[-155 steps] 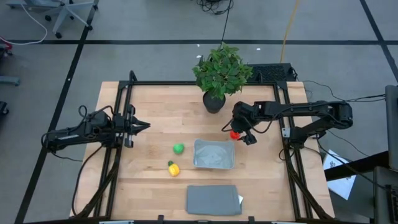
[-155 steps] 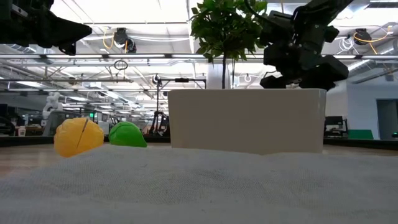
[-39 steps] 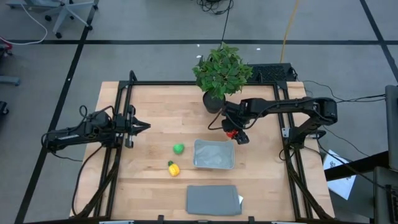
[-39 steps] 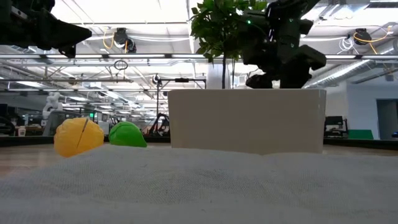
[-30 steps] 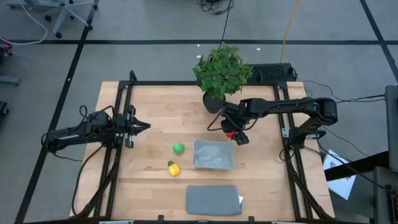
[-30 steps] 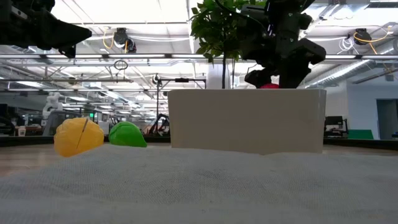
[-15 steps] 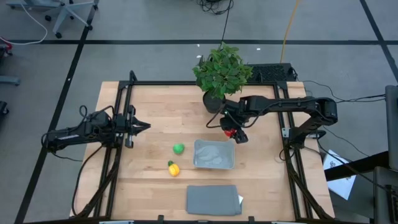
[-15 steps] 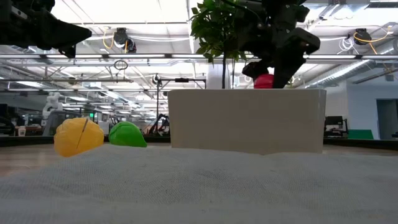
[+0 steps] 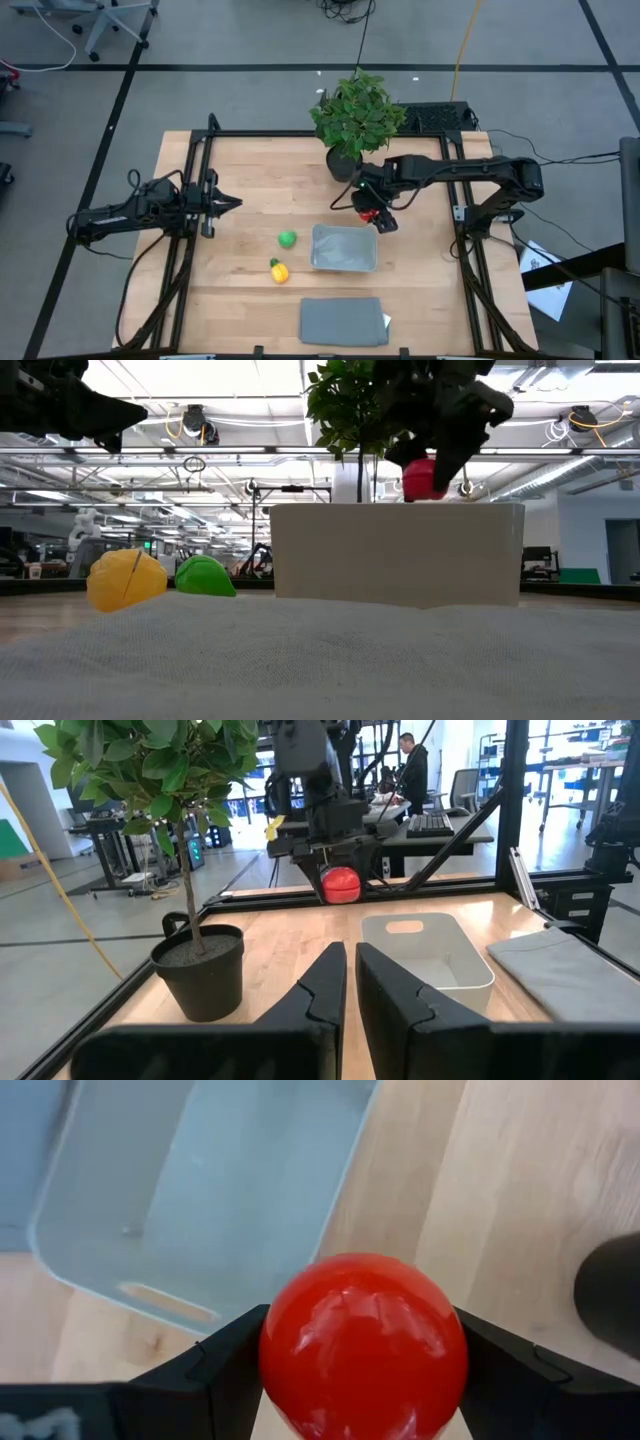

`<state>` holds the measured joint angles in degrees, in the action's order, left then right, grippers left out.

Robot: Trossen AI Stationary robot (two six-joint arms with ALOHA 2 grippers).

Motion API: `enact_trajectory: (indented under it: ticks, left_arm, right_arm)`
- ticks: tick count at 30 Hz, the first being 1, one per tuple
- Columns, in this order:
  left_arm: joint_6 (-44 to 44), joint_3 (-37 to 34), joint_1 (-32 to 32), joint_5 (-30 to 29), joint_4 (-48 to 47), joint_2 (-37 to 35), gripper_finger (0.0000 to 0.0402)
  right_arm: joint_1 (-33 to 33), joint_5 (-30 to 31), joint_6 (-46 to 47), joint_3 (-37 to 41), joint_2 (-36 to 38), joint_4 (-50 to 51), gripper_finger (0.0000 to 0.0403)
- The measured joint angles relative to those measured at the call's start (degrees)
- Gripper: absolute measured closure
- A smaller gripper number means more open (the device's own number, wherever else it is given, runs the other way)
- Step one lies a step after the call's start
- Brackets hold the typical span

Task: Pick and placing Produce into tupperware
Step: Put the tomato into the basket

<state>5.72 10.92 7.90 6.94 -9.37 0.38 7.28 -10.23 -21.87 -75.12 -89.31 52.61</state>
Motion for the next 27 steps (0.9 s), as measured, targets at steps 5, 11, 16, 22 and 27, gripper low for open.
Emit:
enact_trajectory:
  ticks: [5,11,16,22,27]
  left_arm:
    - [0.0,0.0,0.0,0.0,0.0,0.0,0.0369]
    - [0.0,0.0,0.0,0.0,0.1,0.0,0.0369]
    - [0.1,0.0,0.0,0.0,0.1,0.0,0.0369]
    - [0.6,0.0,0.0,0.0,0.1,0.0,0.0369]
    - [0.6,0.0,0.0,0.0,0.1,0.0,0.0369]
  right_arm:
    - [-1.3,0.1,1.0,-1.1,0.0,-2.1,0.0147]
    - [-1.4,0.0,4.1,-1.1,0.0,-6.9,0.0147]
    - [-1.8,-0.1,4.5,-1.1,0.0,-7.9,0.0147]
    - [-3.7,-0.3,6.2,-1.1,0.0,-10.2,0.0147]
    - [-6.1,-0.3,7.5,-1.1,-0.3,-12.0,0.0147]
